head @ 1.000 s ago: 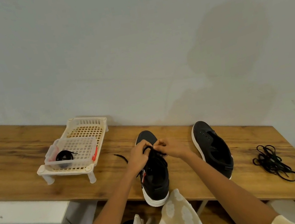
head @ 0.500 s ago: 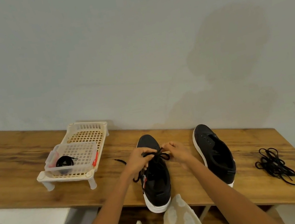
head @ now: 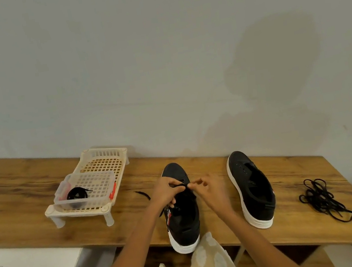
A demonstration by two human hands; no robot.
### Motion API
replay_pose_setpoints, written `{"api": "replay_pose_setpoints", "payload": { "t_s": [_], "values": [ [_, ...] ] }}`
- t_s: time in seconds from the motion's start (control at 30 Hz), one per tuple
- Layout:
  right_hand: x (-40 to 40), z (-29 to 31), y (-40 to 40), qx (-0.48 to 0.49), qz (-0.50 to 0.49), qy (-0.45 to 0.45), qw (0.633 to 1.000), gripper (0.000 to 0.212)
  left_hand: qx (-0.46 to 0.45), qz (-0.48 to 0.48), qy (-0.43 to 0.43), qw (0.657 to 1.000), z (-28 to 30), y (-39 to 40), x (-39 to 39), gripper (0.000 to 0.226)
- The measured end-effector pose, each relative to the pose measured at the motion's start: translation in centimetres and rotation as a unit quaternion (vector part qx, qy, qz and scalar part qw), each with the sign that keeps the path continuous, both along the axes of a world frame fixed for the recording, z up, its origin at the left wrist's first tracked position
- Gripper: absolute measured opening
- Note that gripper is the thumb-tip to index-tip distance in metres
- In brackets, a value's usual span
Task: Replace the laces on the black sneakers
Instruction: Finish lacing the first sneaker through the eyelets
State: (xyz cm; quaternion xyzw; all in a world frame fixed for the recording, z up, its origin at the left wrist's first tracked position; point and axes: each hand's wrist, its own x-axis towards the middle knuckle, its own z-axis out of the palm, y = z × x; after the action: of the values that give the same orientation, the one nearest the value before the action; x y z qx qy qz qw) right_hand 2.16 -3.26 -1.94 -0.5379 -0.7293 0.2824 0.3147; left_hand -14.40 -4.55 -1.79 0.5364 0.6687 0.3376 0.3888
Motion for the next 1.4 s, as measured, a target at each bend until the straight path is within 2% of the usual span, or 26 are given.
{"api": "replay_pose_setpoints", "payload": {
  "t_s": [0.07,0.13,0.3,0.4,0.57,0.63,0.7,0.77,0.9,1.07,1.2,1.33,1.4],
  "values": [
    [0.2,0.1,-0.1,0.068,0.039,-0.135,0.988,0.021,-0.004,0.006,0.002,1.0,0.2,-0.2,0.2,0.024],
    [0.3,0.3,0.2,0.095,0.045,-0.177,0.979,0.021,-0.003,0.01,0.005,1.0,0.3,-0.3,0.2,0.024],
    [0.8,0.2,-0.2,0.091,0.073,-0.164,0.98,0.009,0.009,0.013,0.012,1.0,0.0,-0.4,0.3,0.022],
    [1.6,-0.5,-0.6,0.074,0.079,-0.139,0.984,0.008,0.022,0.009,0.02,1.0,-0.3,-0.4,0.3,0.019],
    [1.9,0.1,-0.9,0.008,0.013,-0.003,1.0,0.014,0.052,0.005,0.031,0.998,-0.9,-0.3,0.3,0.017],
    [1.8,0.6,-0.8,0.049,0.008,-0.055,0.997,0.016,0.063,0.008,0.032,0.997,-1.2,-0.4,0.3,0.016],
    [1.3,0.7,-0.9,0.113,0.054,-0.161,0.979,0.02,0.065,0.019,0.024,0.997,-1.5,-0.6,0.4,0.015],
    [0.8,0.5,-1.1,0.15,0.08,-0.22,0.96,0.025,0.062,0.029,0.016,0.998,-1.5,-0.7,0.3,0.011],
    [0.0,0.4,-1.3,0.152,0.046,-0.209,0.965,0.027,0.06,0.033,-0.011,0.998,-1.4,-0.8,0.2,0.006],
    [-0.6,0.8,-1.4,0.129,0.069,-0.206,0.968,0.019,0.063,0.027,-0.005,0.998,-1.7,-0.7,0.1,0.02],
    [-0.1,0.4,-1.6,0.105,0.076,-0.18,0.975,0.011,0.066,0.018,0.007,0.998,-1.6,-0.7,0.0,0.005],
    [0.4,0.0,-1.9,0.076,0.073,-0.155,0.982,0.01,0.065,0.022,0.012,0.998,-1.6,-0.7,0.1,0.014],
    [0.3,0.5,-1.7,0.058,0.063,-0.135,0.987,0.022,0.065,0.02,0.012,0.998,-1.5,-0.8,0.1,0.016]
  ]
}}
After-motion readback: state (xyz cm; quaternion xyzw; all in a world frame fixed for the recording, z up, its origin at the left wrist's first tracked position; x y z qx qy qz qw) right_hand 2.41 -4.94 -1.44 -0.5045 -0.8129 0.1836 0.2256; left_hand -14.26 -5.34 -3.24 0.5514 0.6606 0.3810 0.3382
